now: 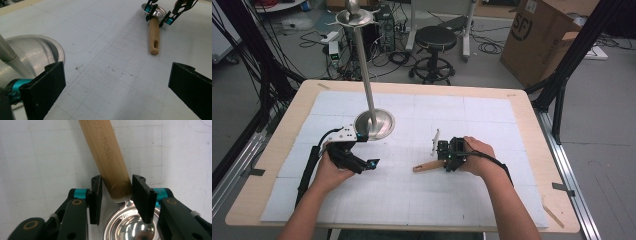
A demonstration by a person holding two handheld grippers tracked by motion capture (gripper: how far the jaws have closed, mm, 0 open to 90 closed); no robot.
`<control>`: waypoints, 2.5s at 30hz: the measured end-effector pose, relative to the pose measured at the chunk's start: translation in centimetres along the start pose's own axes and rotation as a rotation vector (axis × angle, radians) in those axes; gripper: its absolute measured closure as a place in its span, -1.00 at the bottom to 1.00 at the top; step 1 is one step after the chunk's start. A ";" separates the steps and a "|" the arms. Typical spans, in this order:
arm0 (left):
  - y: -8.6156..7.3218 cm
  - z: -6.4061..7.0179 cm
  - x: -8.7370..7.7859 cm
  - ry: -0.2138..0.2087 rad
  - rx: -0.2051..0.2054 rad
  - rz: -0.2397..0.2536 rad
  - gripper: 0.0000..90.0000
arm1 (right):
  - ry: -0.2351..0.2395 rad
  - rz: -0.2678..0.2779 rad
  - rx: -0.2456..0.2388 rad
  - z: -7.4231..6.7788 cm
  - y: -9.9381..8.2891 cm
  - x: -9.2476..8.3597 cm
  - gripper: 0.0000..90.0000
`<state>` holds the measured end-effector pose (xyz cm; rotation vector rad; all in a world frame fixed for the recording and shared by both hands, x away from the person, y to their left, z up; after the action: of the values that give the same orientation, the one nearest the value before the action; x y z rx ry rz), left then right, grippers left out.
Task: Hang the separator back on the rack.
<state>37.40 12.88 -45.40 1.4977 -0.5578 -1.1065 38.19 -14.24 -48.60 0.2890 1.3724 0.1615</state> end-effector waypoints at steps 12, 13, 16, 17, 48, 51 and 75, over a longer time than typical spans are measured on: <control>0.0 0.1 0.0 -0.003 -0.002 0.002 -0.96 | 0.037 0.027 0.038 -0.2 0.0 -0.1 0.51; 0.0 0.0 0.0 -0.005 -0.001 0.000 -0.96 | 0.040 0.036 0.043 -0.2 0.1 -0.1 0.51; 0.0 0.0 0.0 -0.005 -0.003 -0.001 -0.96 | 0.045 0.061 0.062 -0.3 0.3 -0.3 0.52; 0.0 0.0 0.0 -0.003 -0.002 0.001 -0.96 | 0.051 0.077 0.067 -0.3 0.4 -0.4 0.52; 0.2 0.0 -0.1 -0.003 -0.001 0.010 -0.96 | 0.018 0.735 0.246 1.6 5.4 -9.0 0.52; 0.1 -0.1 -0.1 -0.001 -0.004 0.010 -0.96 | 0.014 0.768 0.258 1.7 5.6 -9.5 0.52; 0.2 0.0 -0.2 -0.001 0.001 0.013 -0.96 | 0.000 0.949 0.301 2.8 8.3 -13.7 0.52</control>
<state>37.37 12.98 -45.13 1.4924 -0.5681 -1.0977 38.77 -10.52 -32.78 1.1830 1.1613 0.7387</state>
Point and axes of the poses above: each handheld gripper's, and its own axes: x roughly forward along the jaws, y roughly out of its top, z roughly to its right, the point moved 8 cm from there along x, roughly forward along the jaws, and after that the axes turned 10 degrees about z, right-handed, at the moved point
